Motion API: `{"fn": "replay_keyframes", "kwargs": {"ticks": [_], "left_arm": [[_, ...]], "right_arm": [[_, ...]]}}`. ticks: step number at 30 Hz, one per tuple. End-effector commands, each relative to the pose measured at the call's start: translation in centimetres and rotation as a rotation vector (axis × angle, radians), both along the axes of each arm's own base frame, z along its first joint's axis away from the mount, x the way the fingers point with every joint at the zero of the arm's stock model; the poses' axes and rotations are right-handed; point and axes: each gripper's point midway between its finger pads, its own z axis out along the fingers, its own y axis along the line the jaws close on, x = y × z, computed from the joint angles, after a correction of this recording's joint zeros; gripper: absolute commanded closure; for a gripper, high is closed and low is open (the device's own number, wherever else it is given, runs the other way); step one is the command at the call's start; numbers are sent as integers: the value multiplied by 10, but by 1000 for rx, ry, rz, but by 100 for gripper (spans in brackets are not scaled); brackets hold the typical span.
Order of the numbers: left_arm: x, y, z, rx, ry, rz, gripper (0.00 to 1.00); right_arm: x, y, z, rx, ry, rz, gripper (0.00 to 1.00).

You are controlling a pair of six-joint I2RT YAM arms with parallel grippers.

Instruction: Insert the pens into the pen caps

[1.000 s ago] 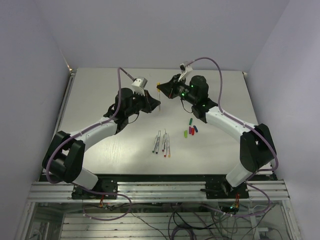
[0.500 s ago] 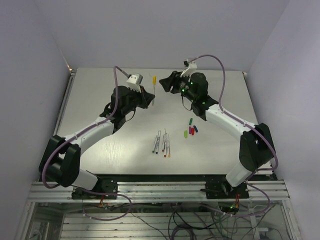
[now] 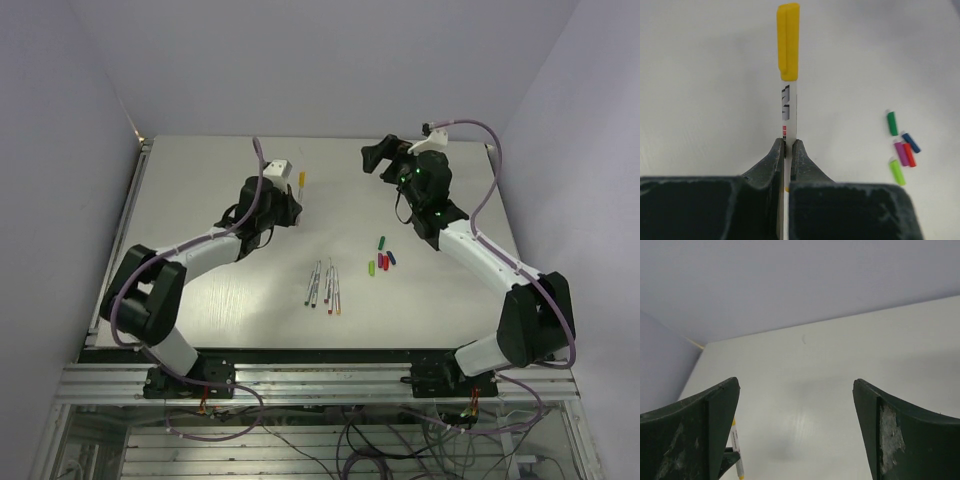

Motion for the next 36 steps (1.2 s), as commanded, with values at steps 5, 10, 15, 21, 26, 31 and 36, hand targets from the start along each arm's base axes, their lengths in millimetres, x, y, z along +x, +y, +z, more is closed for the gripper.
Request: {"fn": "replay_keyframes", "kwargs": {"ticks": [5, 10, 15, 21, 26, 31, 36], "left_arm": [[20, 17, -43, 104, 103, 71, 93], [24, 20, -48, 55, 106, 44, 93], [18, 5, -21, -21, -14, -70, 93], [-8, -12, 45, -96, -237, -255, 93], [-38, -20, 88, -104, -391, -408, 93], [-61, -23, 116, -121, -477, -498, 93], [-68, -23, 135, -130, -509, -513, 93]], "right_arm": [[-7, -48, -34, -136, 105, -219, 10], [-14, -54, -29, -140, 91, -236, 12], [-21, -49, -39, -140, 96, -196, 12], [-23, -43, -42, -139, 102, -170, 17], [-24, -30, -40, -119, 85, -105, 28], [-25, -21, -34, -94, 60, -59, 35], [-24, -17, -30, -83, 49, -40, 36]]}}
